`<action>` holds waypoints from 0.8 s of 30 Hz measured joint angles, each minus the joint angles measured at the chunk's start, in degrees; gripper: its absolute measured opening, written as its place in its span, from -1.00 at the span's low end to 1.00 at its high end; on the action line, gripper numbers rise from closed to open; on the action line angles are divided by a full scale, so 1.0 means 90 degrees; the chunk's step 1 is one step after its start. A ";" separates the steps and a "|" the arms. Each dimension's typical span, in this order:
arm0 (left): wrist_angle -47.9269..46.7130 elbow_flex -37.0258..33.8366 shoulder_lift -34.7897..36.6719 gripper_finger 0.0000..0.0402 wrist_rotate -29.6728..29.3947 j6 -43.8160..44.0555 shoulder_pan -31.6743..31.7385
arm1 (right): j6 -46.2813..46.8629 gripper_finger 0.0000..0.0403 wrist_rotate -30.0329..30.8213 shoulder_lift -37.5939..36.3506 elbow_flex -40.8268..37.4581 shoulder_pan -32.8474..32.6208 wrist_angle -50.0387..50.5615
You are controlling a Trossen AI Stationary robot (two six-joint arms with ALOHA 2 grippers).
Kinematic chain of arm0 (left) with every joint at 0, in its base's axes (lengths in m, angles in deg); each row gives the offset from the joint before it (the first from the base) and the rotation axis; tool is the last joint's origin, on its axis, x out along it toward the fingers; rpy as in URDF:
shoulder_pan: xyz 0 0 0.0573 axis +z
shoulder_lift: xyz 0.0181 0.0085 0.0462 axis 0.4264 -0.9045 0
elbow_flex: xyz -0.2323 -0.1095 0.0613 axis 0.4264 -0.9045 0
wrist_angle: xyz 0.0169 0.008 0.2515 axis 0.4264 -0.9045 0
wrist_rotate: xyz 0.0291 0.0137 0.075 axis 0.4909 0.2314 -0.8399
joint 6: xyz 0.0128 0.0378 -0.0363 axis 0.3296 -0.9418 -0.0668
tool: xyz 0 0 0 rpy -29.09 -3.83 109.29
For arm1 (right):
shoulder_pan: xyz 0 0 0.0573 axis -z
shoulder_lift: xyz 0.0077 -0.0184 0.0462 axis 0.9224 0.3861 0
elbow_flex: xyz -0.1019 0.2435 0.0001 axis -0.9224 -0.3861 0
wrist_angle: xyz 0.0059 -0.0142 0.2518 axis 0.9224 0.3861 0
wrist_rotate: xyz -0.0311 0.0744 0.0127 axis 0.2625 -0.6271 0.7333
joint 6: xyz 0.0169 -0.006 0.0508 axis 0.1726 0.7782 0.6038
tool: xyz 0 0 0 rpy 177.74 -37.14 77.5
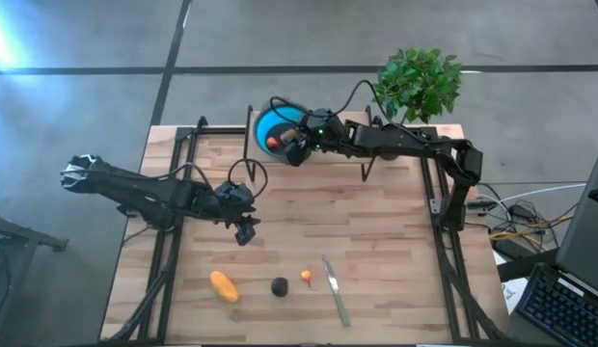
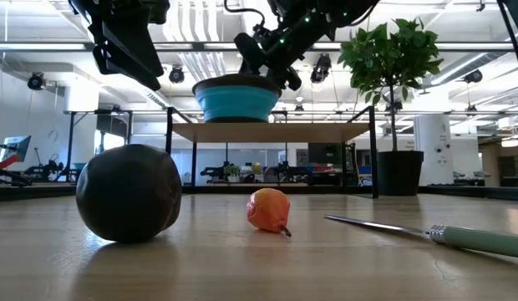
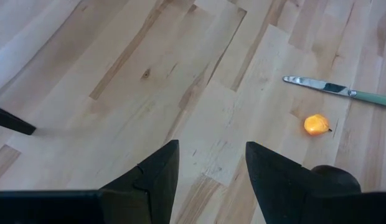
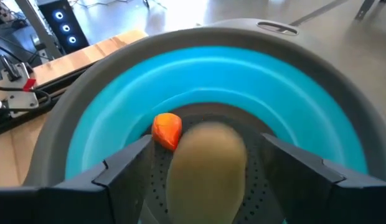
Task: Pick & Place Fruit
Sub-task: Put the brown kiwi into the blue strainer bowl, then put the yellow mango into the blue strainer bowl
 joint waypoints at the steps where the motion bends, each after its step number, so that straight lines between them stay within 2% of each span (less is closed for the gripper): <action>1: 0.0000 0.0000 0.0000 -0.05 0.0000 -0.0001 0.0000 | 0.0000 0.43 0.0000 0.0000 0.0000 0.0000 0.0000; 9: -0.0002 0.0000 0.0000 -0.05 0.0000 -0.0004 0.0000 | -0.0027 0.64 0.0002 -0.0037 0.0000 0.0000 0.0001; 15: -0.0016 0.0005 0.0014 -0.05 0.0125 -0.0098 0.0000 | -0.0087 0.72 0.0005 -0.0358 0.0000 -0.0002 0.0188; 18: -0.0055 0.0083 0.0022 -0.05 0.0296 -0.0368 -0.0041 | -0.0233 0.75 -0.0032 -0.0622 0.0014 -0.0011 0.0597; 24: -0.0158 0.0227 0.0027 -0.05 0.1120 -0.1197 -0.0110 | -0.0289 0.71 -0.0054 -0.1364 0.0026 -0.0078 0.1480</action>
